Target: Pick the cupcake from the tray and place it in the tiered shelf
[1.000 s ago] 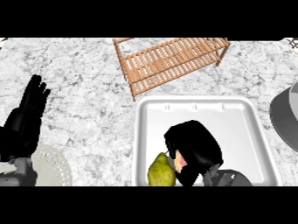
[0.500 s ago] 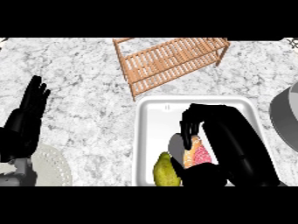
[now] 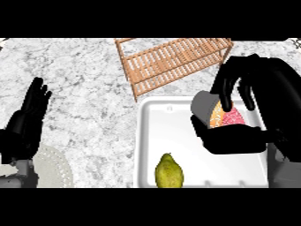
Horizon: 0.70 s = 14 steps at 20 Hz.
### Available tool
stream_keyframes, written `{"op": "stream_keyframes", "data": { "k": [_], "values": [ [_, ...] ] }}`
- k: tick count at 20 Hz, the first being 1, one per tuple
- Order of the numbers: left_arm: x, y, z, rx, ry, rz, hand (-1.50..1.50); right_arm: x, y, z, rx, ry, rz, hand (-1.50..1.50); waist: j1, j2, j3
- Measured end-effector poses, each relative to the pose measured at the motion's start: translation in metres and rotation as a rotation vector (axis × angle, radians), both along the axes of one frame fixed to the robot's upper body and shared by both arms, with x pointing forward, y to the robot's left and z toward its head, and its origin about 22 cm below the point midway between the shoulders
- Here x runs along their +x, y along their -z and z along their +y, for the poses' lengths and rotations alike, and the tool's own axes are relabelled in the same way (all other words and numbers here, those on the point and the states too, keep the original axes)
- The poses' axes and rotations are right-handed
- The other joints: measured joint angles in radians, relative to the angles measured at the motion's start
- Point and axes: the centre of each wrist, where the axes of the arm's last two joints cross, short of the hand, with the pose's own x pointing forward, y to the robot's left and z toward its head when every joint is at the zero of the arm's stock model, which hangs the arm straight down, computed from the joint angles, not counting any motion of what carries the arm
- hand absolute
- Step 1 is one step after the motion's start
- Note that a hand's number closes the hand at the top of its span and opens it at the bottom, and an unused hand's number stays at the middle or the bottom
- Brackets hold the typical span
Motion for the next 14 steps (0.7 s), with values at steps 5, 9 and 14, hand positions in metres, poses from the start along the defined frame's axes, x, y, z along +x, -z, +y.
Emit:
{"op": "stream_keyframes", "data": {
  "k": [5,9,14],
  "values": [
    [0.003,-0.008,-0.004,0.002,0.001,-0.003,0.0,0.041,-0.005,-0.001,0.019,0.054,-0.007,1.5,0.004,0.002,0.0],
    [0.002,-0.003,-0.005,0.0,0.005,-0.006,0.0,0.067,0.003,0.0,0.045,0.08,-0.021,1.5,0.006,0.002,0.0],
    [0.006,-0.005,-0.005,0.001,0.009,-0.006,0.0,0.1,0.024,-0.003,0.076,0.093,-0.035,1.5,0.007,0.004,0.001]
  ]
}}
